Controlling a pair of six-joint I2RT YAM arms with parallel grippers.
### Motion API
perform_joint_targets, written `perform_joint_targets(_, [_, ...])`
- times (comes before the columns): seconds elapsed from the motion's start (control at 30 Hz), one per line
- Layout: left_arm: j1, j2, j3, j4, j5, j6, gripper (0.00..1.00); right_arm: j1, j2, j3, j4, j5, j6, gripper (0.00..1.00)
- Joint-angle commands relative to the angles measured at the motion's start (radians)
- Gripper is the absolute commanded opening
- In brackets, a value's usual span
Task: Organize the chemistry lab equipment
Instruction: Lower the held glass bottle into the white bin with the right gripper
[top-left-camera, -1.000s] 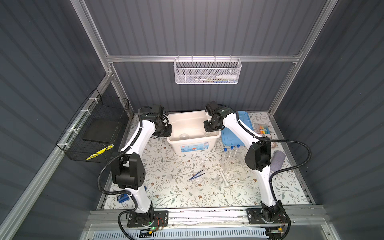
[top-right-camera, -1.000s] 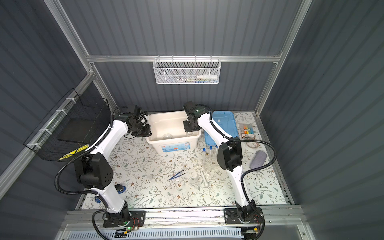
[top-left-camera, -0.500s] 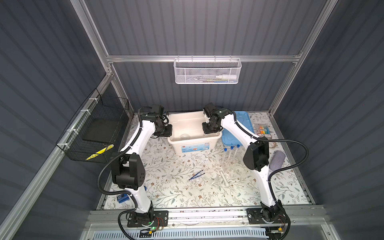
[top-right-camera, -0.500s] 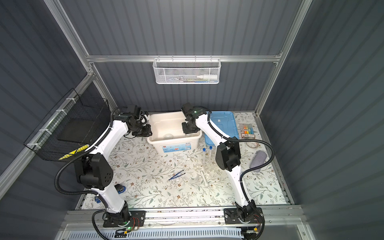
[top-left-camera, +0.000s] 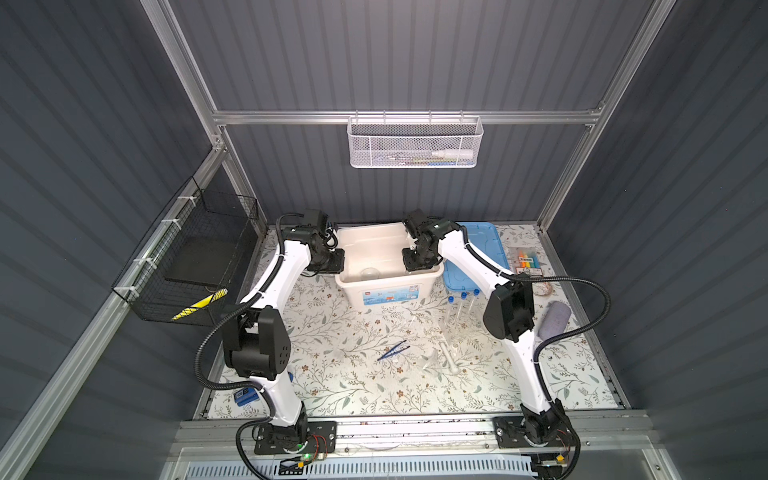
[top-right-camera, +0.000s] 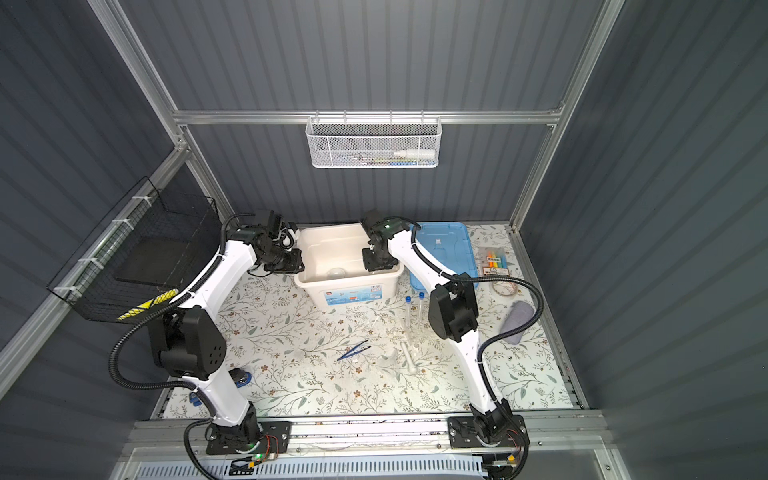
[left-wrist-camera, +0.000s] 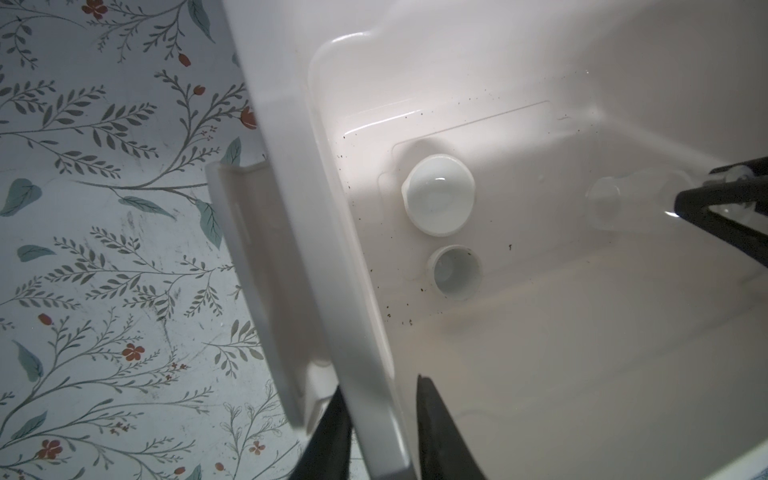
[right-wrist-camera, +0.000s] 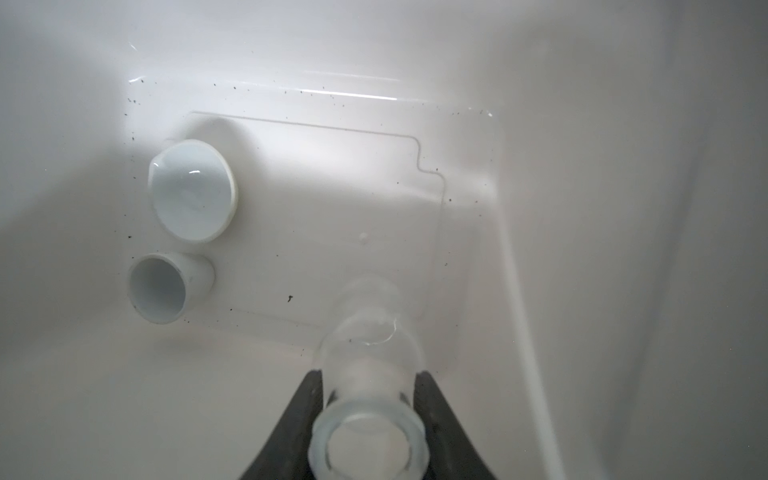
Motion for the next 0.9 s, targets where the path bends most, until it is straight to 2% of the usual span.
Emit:
perform_joint_targets(0.0, [-0.010,-0.023,0.002,-0.007,0.021,0.024,0.29,0.004,0.022,0.012,-0.021,-0.014,0.013,0.31])
perform_joint_targets(0.4, [-0.010,-0.025,0.006,-0.002,0.021,0.024,0.33,0.003,0.061,0.011,-0.048,-0.005,0.026,0.32])
perform_joint_targets(0.77, [-0.010,-0.053,0.014,0.015,0.025,0.011,0.51,-0.001,0.081,0.011,-0.066,-0.005,0.019,0.35])
perform_joint_targets(0.87, [-0.010,-0.067,0.012,0.023,0.020,0.006,0.59,-0.001,0.081,0.008,-0.068,-0.007,0.018,0.36])
